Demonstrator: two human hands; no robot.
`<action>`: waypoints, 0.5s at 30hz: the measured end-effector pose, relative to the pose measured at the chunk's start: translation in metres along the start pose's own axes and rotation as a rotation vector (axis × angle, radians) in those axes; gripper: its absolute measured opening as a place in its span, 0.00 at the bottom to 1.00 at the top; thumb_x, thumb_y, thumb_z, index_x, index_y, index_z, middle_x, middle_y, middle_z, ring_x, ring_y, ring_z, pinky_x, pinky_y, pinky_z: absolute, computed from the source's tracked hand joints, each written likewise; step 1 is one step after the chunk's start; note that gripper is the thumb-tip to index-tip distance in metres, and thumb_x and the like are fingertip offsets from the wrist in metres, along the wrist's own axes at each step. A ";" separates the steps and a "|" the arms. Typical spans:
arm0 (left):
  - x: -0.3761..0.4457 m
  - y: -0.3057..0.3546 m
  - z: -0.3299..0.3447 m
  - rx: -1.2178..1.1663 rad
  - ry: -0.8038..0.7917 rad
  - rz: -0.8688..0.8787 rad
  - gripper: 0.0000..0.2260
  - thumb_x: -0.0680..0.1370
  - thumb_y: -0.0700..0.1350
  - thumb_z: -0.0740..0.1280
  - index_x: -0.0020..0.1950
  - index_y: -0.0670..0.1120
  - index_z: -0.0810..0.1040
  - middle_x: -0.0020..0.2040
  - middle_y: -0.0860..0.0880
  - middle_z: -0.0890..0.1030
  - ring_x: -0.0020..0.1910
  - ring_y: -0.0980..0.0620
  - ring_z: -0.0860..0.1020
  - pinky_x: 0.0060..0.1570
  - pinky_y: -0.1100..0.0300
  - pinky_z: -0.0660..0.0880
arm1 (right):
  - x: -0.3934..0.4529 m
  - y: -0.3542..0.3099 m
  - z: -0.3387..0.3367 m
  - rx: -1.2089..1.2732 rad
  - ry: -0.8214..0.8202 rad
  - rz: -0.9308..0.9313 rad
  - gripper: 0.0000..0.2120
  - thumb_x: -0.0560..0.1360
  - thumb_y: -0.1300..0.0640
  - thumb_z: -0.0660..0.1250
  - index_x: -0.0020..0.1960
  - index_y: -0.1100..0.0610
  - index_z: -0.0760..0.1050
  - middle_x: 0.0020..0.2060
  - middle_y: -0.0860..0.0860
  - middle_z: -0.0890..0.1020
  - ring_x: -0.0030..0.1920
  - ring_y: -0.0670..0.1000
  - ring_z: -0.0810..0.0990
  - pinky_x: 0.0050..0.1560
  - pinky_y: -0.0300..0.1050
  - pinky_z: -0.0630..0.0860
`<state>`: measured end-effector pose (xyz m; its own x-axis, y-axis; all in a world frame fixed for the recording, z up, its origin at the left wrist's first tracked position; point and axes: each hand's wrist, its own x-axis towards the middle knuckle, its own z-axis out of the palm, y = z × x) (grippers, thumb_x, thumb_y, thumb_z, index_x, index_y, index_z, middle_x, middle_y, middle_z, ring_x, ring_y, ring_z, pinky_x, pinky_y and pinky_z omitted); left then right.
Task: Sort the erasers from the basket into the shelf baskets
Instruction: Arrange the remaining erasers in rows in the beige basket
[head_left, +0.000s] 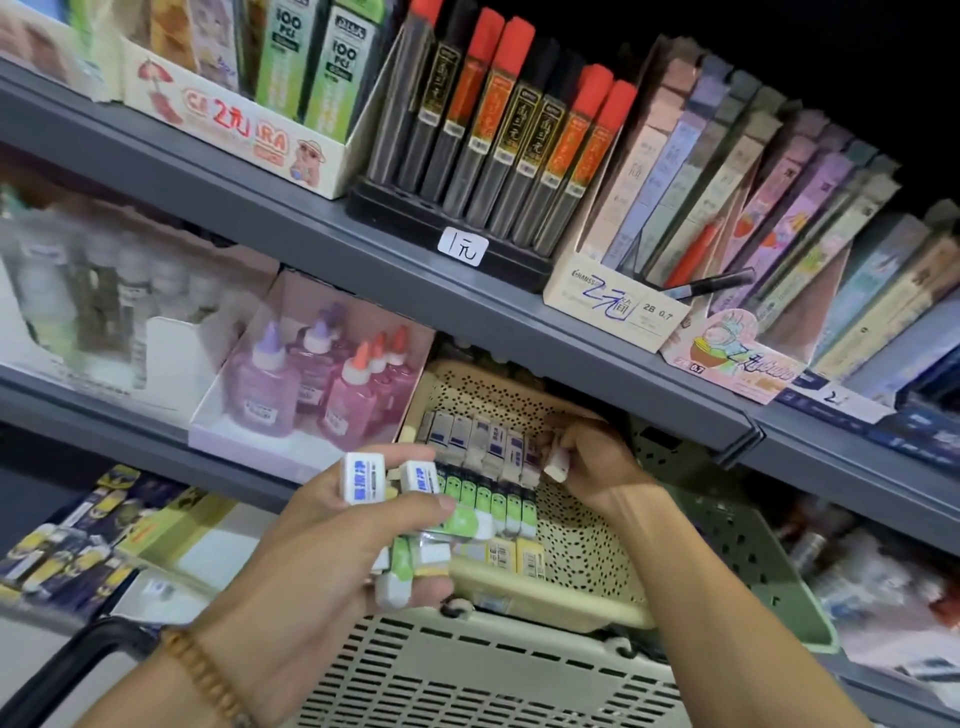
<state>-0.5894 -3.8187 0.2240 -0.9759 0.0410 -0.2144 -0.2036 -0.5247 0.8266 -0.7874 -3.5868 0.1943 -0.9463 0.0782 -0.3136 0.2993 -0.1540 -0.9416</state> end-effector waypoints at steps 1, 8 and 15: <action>-0.001 0.002 -0.001 -0.007 0.007 0.003 0.19 0.57 0.42 0.76 0.47 0.51 0.85 0.47 0.41 0.85 0.40 0.45 0.85 0.37 0.53 0.80 | -0.003 0.000 0.001 0.006 -0.030 0.000 0.18 0.69 0.80 0.53 0.52 0.66 0.73 0.46 0.61 0.77 0.42 0.55 0.78 0.32 0.46 0.78; -0.002 0.011 -0.006 -0.038 0.053 0.030 0.18 0.59 0.40 0.76 0.47 0.50 0.85 0.47 0.41 0.85 0.46 0.42 0.85 0.36 0.53 0.80 | 0.006 0.002 0.038 -0.308 -0.027 -0.039 0.11 0.72 0.70 0.72 0.50 0.59 0.76 0.32 0.48 0.86 0.37 0.49 0.86 0.41 0.43 0.82; 0.001 0.014 -0.012 -0.063 0.063 0.071 0.23 0.57 0.42 0.76 0.52 0.49 0.84 0.47 0.43 0.85 0.46 0.42 0.84 0.37 0.53 0.80 | 0.024 0.020 0.079 -0.519 0.000 -0.132 0.06 0.73 0.65 0.72 0.50 0.61 0.79 0.44 0.55 0.85 0.41 0.50 0.86 0.47 0.45 0.83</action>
<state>-0.5925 -3.8362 0.2289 -0.9804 -0.0504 -0.1904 -0.1270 -0.5766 0.8071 -0.8134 -3.6658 0.1778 -0.9800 0.0644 -0.1881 0.1986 0.3650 -0.9096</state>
